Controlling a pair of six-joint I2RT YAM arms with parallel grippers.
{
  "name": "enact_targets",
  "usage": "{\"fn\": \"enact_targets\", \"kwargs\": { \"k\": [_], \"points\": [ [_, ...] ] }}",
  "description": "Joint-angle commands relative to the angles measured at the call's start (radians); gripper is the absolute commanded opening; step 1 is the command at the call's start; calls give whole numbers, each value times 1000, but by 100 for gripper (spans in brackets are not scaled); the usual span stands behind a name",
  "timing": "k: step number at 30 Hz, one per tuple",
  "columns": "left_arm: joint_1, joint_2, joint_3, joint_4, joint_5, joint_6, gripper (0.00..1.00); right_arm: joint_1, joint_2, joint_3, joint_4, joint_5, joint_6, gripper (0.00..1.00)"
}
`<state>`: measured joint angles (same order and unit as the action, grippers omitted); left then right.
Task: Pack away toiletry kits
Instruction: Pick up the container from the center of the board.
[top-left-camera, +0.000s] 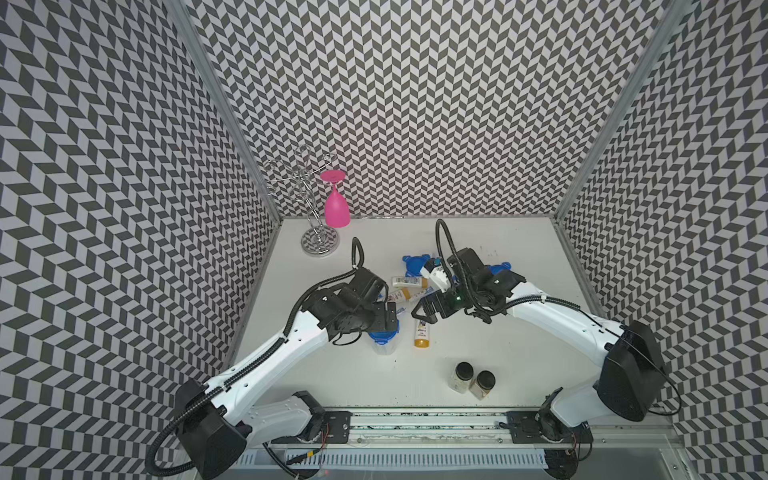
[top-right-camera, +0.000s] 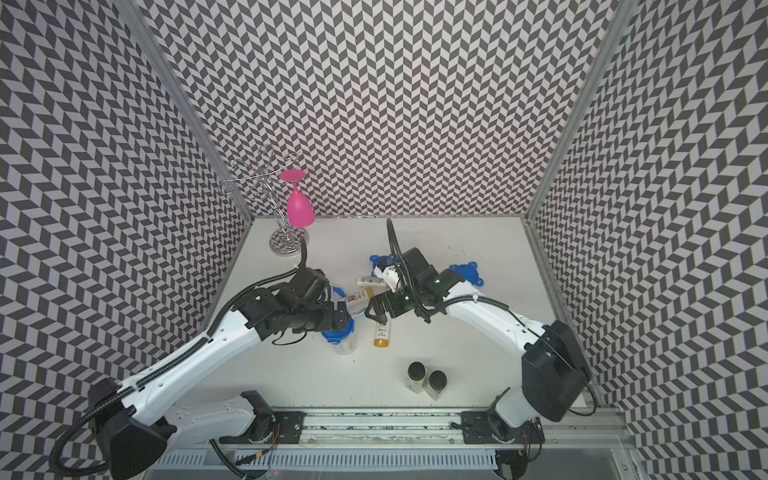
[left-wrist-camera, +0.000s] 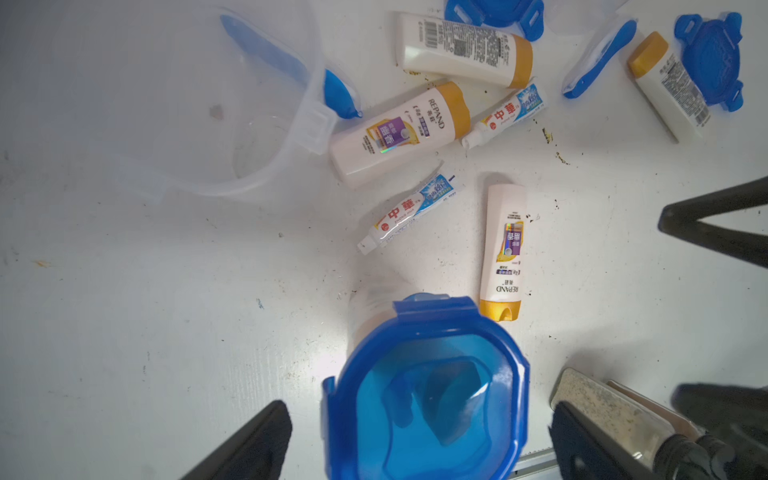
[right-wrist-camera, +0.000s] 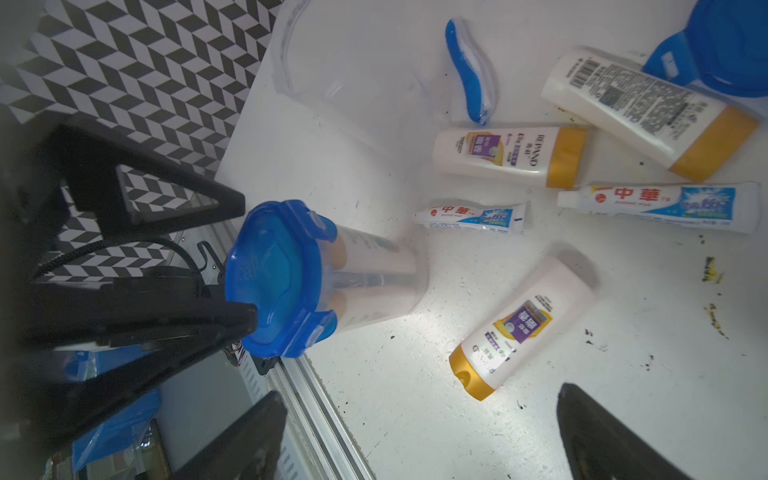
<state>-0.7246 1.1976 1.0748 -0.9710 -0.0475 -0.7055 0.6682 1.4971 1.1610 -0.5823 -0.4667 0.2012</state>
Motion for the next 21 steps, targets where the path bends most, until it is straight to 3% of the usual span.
{"fn": "enact_targets", "kwargs": {
  "k": [1, 8, 17, 21],
  "points": [
    [-40, 30, 30, -24, -60, -55, 100, -31, -65, -38, 51, -21, 1, 100],
    [-108, 100, 25, -88, -138, -75, 100, -70, -109, -73, 63, -25, 5, 100],
    [-112, 155, 27, -69, -189, -54, 100, -125, -185, -62, 48, 44, 35, 100],
    [-112, 143, 29, -65, -180, -49, 77, -151, -236, -67, 29, 109, 47, 100]
  ]
}}
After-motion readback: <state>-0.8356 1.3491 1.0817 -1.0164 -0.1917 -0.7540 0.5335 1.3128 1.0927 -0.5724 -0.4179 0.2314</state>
